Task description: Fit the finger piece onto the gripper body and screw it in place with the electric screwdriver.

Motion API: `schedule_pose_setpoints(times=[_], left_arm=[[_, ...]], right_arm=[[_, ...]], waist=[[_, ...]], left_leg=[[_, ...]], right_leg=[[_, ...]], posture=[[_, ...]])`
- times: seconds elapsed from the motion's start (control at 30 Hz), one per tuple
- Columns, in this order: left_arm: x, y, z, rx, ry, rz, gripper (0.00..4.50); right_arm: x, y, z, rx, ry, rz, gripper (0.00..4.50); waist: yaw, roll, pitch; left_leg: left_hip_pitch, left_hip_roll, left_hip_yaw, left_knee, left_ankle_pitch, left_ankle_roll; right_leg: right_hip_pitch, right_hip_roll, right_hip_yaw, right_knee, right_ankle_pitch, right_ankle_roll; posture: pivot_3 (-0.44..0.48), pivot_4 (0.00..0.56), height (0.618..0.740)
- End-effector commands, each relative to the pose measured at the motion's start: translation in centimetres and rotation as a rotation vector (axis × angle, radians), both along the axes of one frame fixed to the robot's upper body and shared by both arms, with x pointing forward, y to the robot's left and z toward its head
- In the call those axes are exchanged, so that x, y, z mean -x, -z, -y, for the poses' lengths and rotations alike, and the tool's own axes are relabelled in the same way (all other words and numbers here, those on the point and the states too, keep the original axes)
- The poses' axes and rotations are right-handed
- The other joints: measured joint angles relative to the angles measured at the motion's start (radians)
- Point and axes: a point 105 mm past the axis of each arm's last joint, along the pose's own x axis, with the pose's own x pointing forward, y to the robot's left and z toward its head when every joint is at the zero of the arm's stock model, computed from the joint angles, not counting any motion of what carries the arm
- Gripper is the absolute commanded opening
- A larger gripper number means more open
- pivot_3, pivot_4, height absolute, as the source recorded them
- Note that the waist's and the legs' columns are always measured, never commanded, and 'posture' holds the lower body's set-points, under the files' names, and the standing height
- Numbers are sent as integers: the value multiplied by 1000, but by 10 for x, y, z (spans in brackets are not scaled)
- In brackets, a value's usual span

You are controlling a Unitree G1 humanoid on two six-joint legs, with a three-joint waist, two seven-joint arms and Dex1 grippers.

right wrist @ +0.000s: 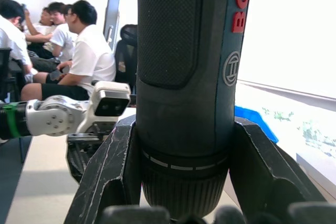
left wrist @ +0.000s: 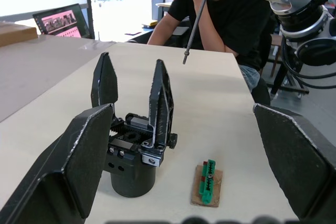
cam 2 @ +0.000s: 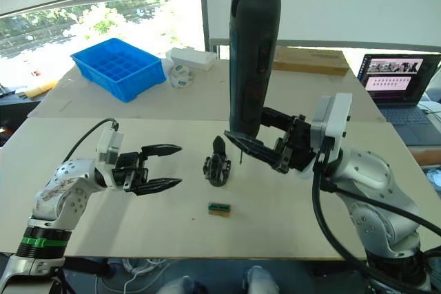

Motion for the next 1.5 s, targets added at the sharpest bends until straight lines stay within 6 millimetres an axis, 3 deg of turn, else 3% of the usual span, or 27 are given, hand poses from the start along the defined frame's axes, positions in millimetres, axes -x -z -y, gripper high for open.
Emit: schedule_pose_setpoints(times=[0.03,0.43,0.87,1.5], left_arm=[[-7,-10,3,9,-36,39,4500],[-15,10,2,-13,-116,36,4500],[-14,33,-1,-54,-162,7,4500],[-15,45,9,-93,-139,4,4500]], right_arm=[[-1,-19,-4,-41,-3,69,1911],[-17,-22,-26,-62,-58,76,1911],[-30,-9,-58,-30,-103,1,1911],[-44,15,-72,63,-116,-74,1911]], waist=[[0,0,0],[-1,0,0],[-2,0,0],[-3,1,0]], left_leg=[[0,0,0,0,0,0],[0,0,1,0,0,-1],[0,0,1,0,1,-1],[-1,0,1,-1,1,-1]], right_leg=[[0,0,0,0,0,0],[0,0,-2,1,0,0],[-1,0,-2,2,0,0],[-1,0,-3,2,0,0]], posture=[[0,150,740],[0,150,740],[0,150,740],[0,150,740]])
